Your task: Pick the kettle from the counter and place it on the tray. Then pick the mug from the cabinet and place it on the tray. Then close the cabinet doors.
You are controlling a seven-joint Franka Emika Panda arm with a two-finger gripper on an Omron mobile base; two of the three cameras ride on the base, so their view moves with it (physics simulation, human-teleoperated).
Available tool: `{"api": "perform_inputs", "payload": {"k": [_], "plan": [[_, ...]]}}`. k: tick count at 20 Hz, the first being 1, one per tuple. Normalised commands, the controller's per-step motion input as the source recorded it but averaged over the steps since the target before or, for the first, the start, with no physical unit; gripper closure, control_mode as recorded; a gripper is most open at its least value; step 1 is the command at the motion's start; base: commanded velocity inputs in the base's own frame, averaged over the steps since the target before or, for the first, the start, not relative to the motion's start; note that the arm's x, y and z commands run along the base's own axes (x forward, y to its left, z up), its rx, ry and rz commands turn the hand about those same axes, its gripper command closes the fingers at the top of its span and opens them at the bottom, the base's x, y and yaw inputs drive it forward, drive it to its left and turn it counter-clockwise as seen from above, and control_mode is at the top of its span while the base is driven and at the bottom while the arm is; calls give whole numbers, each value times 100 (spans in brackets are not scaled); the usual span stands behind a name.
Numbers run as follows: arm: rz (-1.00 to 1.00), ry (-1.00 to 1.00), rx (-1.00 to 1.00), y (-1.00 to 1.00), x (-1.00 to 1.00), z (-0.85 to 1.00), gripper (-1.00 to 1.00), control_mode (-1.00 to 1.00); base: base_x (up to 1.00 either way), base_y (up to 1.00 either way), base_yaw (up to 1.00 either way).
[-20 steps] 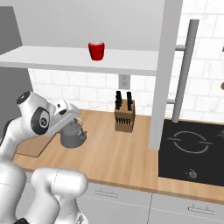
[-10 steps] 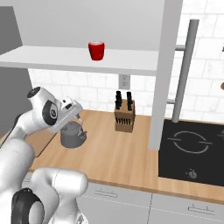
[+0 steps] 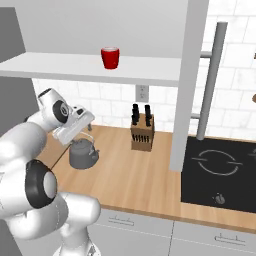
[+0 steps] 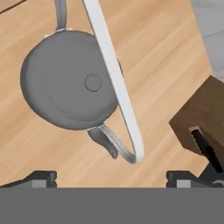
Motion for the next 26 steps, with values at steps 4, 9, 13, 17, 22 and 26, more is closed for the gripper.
{"api": "perform_inputs", "payload": {"k": [4,9,13,17,22,26], "plan": [[2,5,-7,14,35,-21,-100,-100,0,0,0],[1,6,0,-1,30,-22,-100,-100,0,0,0],[2,2,0,0,16,-26,-100,-100,0,0,0],[2,0,0,0,18,-19,-100,-100,0,0,0],[1,0,0,-4,-9,-23,-100,-100,0,0,0],[0,4,0,-1,-18,-36,100,-100,0,0,0]]}}
